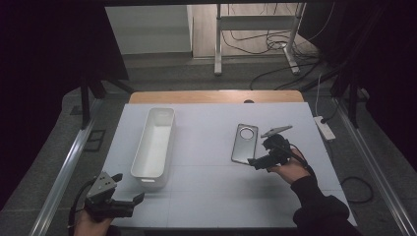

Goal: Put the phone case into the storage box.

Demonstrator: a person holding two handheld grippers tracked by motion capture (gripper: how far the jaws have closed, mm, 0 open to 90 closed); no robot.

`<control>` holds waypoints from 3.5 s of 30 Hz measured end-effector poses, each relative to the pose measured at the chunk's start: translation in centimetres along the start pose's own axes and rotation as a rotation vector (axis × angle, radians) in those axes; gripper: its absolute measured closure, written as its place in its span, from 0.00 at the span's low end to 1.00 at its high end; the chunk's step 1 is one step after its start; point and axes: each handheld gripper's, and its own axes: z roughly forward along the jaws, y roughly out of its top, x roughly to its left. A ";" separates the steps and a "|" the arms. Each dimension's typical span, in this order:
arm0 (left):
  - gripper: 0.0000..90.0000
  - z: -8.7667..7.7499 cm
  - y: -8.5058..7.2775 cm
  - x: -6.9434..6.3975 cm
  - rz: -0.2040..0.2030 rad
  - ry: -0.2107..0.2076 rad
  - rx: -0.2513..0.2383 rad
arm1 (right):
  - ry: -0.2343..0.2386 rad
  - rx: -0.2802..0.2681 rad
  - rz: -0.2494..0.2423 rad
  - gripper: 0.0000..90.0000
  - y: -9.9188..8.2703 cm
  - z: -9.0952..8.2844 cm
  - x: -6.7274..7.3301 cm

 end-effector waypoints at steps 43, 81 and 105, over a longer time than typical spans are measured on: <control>0.02 0.1 0.0 -0.1 0.017 -0.001 0.004 | 0.017 0.064 -0.067 0.66 3.0 4.3 0.0; 0.03 0.1 0.0 -0.1 0.020 -0.009 0.001 | 0.092 0.154 -0.107 1.00 1.6 6.7 1.4; 0.02 0.0 0.0 -0.1 0.017 -0.011 -0.002 | 0.146 0.190 -0.122 1.00 -0.9 4.9 3.3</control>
